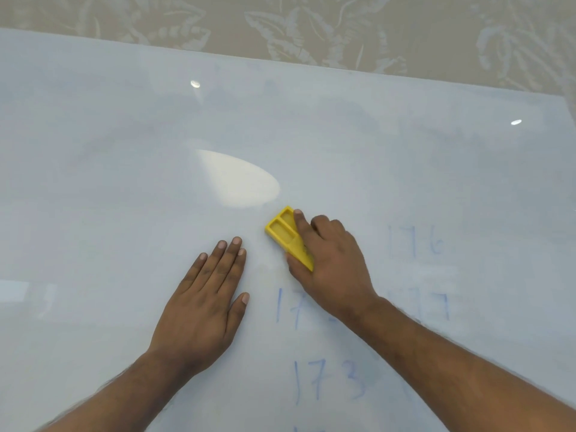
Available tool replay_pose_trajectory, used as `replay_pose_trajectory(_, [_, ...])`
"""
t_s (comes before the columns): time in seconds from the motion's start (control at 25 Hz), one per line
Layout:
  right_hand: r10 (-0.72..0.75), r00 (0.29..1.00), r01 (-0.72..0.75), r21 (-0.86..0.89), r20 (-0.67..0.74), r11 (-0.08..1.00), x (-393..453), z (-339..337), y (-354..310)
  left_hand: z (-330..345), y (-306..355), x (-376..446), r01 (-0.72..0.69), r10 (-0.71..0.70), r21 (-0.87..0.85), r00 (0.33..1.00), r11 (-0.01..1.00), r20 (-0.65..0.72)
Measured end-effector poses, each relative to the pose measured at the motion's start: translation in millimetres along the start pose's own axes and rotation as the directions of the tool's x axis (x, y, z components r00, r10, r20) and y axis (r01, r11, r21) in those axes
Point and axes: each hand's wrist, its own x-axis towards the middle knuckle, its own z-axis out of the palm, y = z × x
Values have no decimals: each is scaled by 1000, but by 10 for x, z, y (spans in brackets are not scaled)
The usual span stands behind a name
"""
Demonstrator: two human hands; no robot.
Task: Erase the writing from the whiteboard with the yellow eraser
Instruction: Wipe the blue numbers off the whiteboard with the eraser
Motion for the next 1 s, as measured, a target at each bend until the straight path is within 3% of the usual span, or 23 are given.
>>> replay_pose_trajectory(0.28, [-224,969,232,-84,100,969,-414,-157,201,15,41,-35,40,-40,9,999,999,-26])
replay_pose_trajectory(0.56, [-18,1000,18,-18,5,1000,124,15,-12,14,56,-52,48,-47,7,998,999,-47])
replay_pose_trajectory(0.8, [-144,986,144,5,84,990,-426,18,-251,19,46,-71,34,-34,-3,998,999,-56])
replay_pose_trajectory(1.0, [-258,954,267,-43,154,963,-982,-189,49,17,58,-107,51,-51,6,998,999,-48])
